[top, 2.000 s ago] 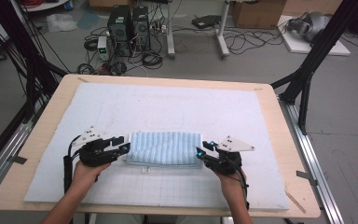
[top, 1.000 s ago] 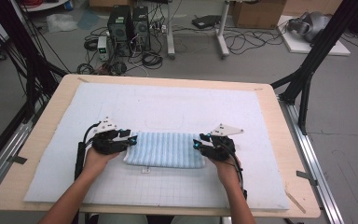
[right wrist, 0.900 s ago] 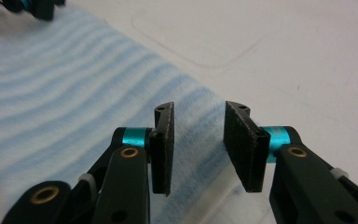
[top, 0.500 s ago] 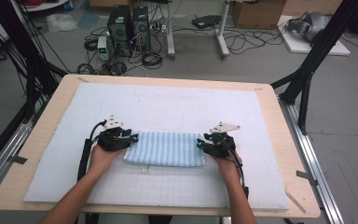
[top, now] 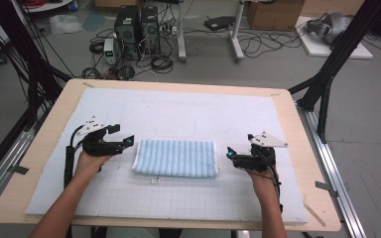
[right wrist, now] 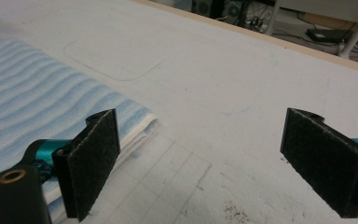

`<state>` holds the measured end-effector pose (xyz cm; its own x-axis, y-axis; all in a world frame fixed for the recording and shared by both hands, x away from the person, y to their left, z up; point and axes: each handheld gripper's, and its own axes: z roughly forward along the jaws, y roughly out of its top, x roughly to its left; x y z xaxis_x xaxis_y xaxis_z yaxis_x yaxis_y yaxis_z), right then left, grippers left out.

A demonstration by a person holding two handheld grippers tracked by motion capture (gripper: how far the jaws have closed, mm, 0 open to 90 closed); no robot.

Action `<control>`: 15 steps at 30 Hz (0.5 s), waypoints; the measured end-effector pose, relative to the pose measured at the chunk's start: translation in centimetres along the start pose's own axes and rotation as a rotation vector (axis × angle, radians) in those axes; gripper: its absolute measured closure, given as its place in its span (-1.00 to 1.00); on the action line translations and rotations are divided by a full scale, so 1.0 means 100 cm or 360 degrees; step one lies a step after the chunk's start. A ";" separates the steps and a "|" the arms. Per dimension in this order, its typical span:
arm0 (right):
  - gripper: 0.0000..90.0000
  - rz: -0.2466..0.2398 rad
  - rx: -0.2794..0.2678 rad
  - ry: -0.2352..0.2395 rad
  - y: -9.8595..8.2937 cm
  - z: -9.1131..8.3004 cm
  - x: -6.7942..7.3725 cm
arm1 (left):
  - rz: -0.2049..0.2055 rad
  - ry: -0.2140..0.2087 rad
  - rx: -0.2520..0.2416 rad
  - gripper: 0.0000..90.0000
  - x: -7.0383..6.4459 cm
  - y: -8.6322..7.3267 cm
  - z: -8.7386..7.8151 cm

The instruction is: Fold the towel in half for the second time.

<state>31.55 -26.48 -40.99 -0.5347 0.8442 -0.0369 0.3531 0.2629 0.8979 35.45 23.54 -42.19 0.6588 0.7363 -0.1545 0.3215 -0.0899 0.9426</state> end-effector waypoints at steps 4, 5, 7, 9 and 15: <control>-0.75 -0.0017 -0.0016 -0.0005 -0.005 -0.007 0.001 | 0.0009 -0.0017 -0.0086 -0.58 0.002 0.002 -0.010; -0.75 -0.0030 -0.0022 -0.0013 -0.005 -0.008 0.000 | 0.0019 -0.0011 -0.0096 -0.58 0.002 0.001 -0.012; -0.75 -0.0012 -0.0031 -0.0031 -0.007 -0.013 0.000 | 0.0036 -0.0002 -0.0101 -0.57 0.001 -0.002 -0.015; -0.76 0.0007 -0.0051 -0.0035 -0.009 -0.017 -0.002 | 0.0035 0.0007 -0.0090 -0.56 0.002 -0.006 -0.018; -0.76 -0.0016 -0.0031 -0.0072 -0.012 -0.020 -0.003 | 0.0030 0.0054 -0.0079 -0.55 0.005 -0.016 -0.027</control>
<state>29.76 -28.01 -41.17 -0.5029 0.8618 -0.0656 0.3325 0.2629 0.9057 33.46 25.84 -42.97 0.6406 0.7572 -0.1271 0.2745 -0.0712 0.9589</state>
